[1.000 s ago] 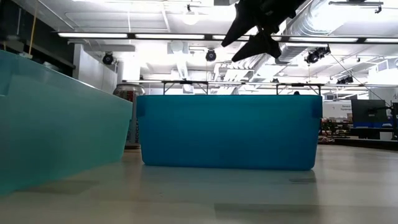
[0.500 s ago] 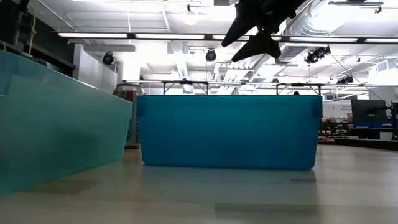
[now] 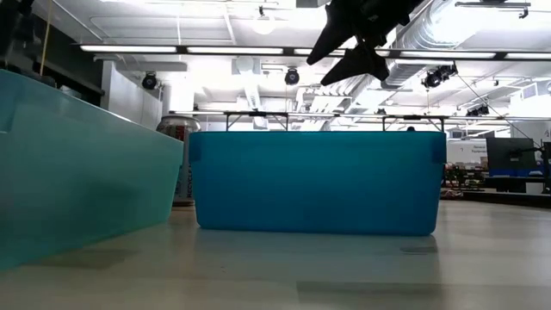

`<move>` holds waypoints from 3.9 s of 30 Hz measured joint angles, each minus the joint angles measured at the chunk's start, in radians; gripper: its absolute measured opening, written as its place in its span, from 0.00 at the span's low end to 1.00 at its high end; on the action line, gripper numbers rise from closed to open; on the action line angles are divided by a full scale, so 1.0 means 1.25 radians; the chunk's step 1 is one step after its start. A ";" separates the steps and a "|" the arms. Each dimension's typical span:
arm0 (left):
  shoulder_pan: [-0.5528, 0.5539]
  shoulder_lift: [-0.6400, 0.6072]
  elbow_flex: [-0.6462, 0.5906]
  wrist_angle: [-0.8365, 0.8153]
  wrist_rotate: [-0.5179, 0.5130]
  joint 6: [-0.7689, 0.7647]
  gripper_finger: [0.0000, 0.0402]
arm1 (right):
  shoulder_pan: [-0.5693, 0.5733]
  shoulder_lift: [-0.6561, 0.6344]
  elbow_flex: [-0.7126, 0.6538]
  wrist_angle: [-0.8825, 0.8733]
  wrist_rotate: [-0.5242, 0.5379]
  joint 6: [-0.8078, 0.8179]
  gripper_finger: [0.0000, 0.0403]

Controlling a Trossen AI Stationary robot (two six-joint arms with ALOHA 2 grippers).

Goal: Sort candy
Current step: Put the brown chocolate into the green bin

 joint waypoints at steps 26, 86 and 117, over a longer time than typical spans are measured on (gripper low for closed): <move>0.544 -0.669 -0.011 0.199 -0.399 0.072 0.52 | -0.107 0.000 0.045 0.000 -0.084 -0.165 0.56; 0.914 -0.690 -0.289 0.682 -0.093 -0.025 0.52 | -0.815 0.399 0.106 -0.267 0.010 -0.061 0.25; 0.900 -0.679 -0.289 0.753 0.135 0.086 0.52 | -0.324 -0.050 0.110 0.051 -0.151 -0.050 0.01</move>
